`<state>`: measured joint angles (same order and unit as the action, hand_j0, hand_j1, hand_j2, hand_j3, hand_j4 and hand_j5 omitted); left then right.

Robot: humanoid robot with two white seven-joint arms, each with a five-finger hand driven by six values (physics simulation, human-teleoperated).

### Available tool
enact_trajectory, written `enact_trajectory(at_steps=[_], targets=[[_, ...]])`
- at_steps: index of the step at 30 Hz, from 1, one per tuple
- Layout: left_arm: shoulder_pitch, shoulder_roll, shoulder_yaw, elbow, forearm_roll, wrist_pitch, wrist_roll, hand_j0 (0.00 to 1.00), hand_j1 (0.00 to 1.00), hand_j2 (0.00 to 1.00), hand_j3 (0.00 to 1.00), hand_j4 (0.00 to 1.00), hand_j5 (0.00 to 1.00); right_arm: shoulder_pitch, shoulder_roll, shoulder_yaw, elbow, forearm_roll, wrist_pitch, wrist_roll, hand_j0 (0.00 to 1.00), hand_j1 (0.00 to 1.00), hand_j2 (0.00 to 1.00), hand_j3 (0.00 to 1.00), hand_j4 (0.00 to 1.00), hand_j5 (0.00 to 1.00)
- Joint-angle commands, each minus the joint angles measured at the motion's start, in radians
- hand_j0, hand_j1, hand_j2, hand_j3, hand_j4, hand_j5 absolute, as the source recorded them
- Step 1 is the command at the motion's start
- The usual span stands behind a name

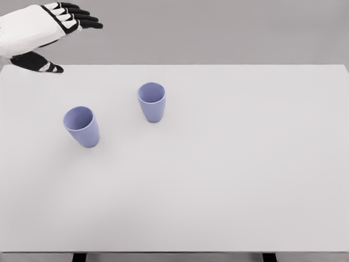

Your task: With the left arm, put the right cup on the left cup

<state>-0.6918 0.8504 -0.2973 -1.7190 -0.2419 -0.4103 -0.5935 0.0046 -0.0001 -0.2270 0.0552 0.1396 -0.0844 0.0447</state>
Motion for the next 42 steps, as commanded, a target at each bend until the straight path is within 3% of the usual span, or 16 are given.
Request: enact_trajectory(at_steps=[1,3,5,7,9,13,18,22,24,42], targets=[[0.0,-0.082,-0.104,0.012,0.01,0.185,-0.017,1.0,1.0,1.0,1.0,1.0,1.0,0.0,0.0,0.0,0.0,0.0,0.0,0.001,1.0,1.0,1.0,1.0,1.0,1.0],[-0.055,-0.102,-0.218,0.094,0.0,0.223,-0.017,1.0,1.0,1.0,1.0,1.0,1.0,0.0,0.0,0.0,0.0,0.0,0.0,0.0,1.0,1.0,1.0,1.0,1.0,1.0],[-0.158,-0.12,-0.39,0.144,0.016,0.219,-0.017,1.0,1.0,1.0,1.0,1.0,1.0,0.0,0.0,0.0,0.0,0.0,0.0,0.0,1.0,1.0,1.0,1.0,1.0,1.0],[-0.202,-0.154,-0.434,0.171,0.075,0.22,-0.017,1.0,1.0,1.0,1.0,1.0,1.0,0.0,0.0,0.0,0.0,0.0,0.0,0.0,1.0,1.0,1.0,1.0,1.0,1.0],[-0.268,-0.16,-0.563,0.236,0.114,0.22,-0.017,1.0,1.0,1.0,1.0,1.0,1.0,0.0,0.0,0.0,0.0,0.0,0.0,0.0,1.0,1.0,1.0,1.0,1.0,1.0],[-0.342,-0.162,-0.695,0.259,0.191,0.219,-0.017,1.0,1.0,1.0,1.0,1.0,1.0,0.0,0.0,0.0,0.0,0.0,0.0,0.0,1.0,1.0,1.0,1.0,1.0,1.0],[-0.382,-0.278,-0.717,0.398,0.19,0.214,-0.017,1.0,1.0,1.0,1.0,1.0,1.0,0.0,0.0,0.0,0.0,0.0,0.0,0.001,1.0,1.0,1.0,1.0,1.0,1.0],[-0.391,-0.298,-0.727,0.444,0.171,0.214,-0.017,1.0,1.0,1.0,1.0,1.0,1.0,0.0,0.0,0.0,0.0,0.0,0.0,0.0,1.0,1.0,1.0,1.0,1.0,1.0],[-0.423,-0.306,-0.767,0.464,0.171,0.212,-0.017,1.0,1.0,1.0,1.0,1.0,1.0,0.0,0.0,0.0,0.0,0.0,0.0,0.0,1.0,1.0,1.0,1.0,1.0,1.0],[-0.502,-0.333,-0.927,0.533,0.17,0.214,-0.017,1.0,1.0,1.0,1.0,1.0,1.0,0.0,0.0,0.0,0.0,-0.002,0.0,0.0,1.0,1.0,1.0,1.0,1.0,1.0]])
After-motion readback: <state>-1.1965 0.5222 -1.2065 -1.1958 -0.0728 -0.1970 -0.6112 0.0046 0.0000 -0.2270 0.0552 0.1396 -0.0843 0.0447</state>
